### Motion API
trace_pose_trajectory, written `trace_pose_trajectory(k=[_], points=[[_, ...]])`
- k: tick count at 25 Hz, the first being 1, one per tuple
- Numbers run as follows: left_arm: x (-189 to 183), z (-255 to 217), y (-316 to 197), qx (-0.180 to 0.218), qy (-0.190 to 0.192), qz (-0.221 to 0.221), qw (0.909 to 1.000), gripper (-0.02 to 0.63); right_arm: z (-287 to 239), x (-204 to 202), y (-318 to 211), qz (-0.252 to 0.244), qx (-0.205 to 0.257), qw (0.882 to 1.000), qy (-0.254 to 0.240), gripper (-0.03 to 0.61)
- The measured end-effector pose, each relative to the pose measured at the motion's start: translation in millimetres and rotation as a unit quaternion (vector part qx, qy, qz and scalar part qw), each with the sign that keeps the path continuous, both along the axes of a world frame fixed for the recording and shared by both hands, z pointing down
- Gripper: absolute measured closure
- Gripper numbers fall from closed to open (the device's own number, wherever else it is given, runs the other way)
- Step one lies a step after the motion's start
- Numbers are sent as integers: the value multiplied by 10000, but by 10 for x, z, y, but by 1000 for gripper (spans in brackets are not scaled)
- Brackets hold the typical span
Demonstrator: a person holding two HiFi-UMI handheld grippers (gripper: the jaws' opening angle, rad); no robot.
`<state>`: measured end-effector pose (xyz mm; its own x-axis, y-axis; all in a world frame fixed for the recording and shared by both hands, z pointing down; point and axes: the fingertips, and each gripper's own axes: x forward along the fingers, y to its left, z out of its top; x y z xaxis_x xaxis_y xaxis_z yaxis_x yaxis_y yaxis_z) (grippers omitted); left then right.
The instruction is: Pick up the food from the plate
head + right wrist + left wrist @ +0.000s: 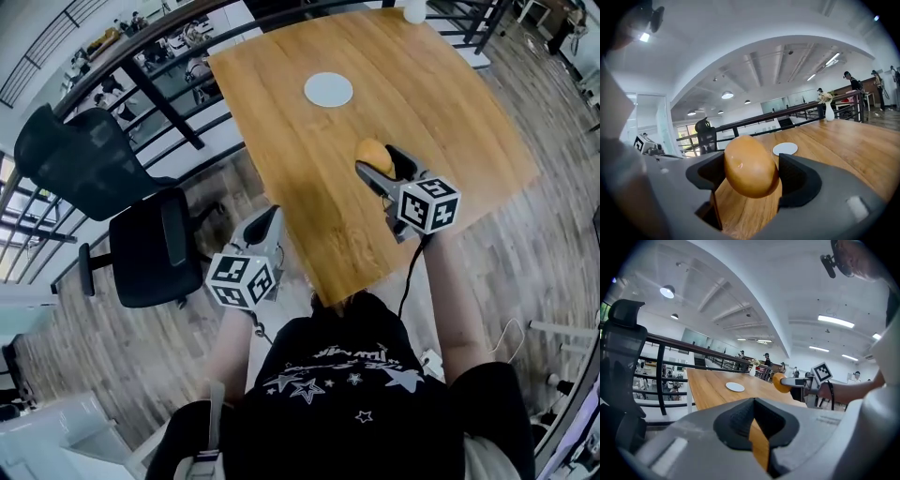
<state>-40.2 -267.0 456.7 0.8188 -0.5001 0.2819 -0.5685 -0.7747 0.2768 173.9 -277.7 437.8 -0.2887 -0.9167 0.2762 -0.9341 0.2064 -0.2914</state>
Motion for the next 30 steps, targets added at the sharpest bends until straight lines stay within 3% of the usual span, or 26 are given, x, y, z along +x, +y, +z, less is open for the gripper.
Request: trace_pose_trajectory(k=[9,19,30], points=[[126,189,229,-154,-73,-4,9999,612,243,-23,339,249,11,9947,-999,213],[310,88,961,-78,-104,89,9999,612,197,-117,1118,110,20,9934,-1144,213],[115,-133,1922,105,-6,17,9999,612,-44,-311,2114,135,231,9937,-1085,213]])
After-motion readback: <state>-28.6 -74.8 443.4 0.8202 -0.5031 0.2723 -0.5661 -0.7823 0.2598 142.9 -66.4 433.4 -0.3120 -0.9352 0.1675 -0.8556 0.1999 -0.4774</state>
